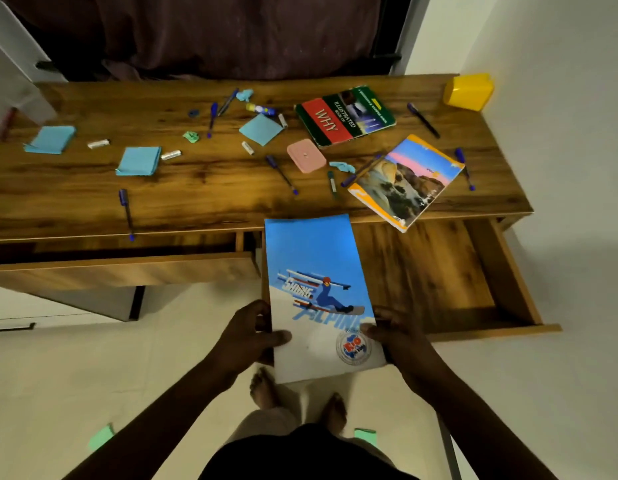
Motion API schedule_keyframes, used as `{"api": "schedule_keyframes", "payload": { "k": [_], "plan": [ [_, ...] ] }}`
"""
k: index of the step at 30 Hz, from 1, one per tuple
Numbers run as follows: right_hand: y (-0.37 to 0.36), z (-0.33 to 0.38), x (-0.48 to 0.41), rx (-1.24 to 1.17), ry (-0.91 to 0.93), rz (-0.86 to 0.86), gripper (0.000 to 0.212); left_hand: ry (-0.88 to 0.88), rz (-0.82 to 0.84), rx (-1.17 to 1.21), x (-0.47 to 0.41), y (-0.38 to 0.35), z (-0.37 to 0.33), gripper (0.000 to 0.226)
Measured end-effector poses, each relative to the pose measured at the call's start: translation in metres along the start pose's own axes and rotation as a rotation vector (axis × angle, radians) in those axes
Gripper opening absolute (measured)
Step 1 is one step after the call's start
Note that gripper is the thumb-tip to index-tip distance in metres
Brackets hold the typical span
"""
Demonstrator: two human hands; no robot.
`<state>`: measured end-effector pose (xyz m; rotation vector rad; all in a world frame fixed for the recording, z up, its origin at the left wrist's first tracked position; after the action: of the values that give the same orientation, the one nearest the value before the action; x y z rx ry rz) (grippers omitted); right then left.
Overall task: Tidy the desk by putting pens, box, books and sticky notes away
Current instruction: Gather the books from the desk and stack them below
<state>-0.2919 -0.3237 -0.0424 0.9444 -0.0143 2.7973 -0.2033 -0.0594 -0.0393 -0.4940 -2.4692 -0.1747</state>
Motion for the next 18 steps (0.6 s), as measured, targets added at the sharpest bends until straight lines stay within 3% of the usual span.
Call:
{"api": "schedule_keyframes", "payload": {
  "k": [5,10,15,18],
  "plan": [
    [0.024,-0.027,0.007,-0.045,-0.054,-0.008,0.021,0.066,0.061,-0.009,-0.002,-0.026,0.015,0.041],
    [0.035,-0.031,-0.013,-0.032,-0.098,-0.017,0.019,0.085,0.011,-0.039,-0.017,-0.037,0.013,0.037],
    [0.041,-0.035,-0.053,-0.061,-0.209,-0.042,0.033,0.114,-0.039,-0.066,-0.05,-0.04,0.009,0.035],
    [0.044,-0.032,-0.087,-0.07,-0.264,-0.068,0.024,0.101,-0.048,-0.102,-0.074,-0.045,0.006,0.028]
  ]
}}
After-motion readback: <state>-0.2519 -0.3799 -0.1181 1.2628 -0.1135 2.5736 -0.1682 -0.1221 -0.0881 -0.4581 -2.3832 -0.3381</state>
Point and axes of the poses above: each hand's wrist, its own x-axis away from the middle knuckle, its own y-axis out of the back of the hand, z = x × y, the point moved 3 cm from there along -x, towards the middle knuckle, and after that the axes turned 5 degrees about x, right-handed, at the moved point
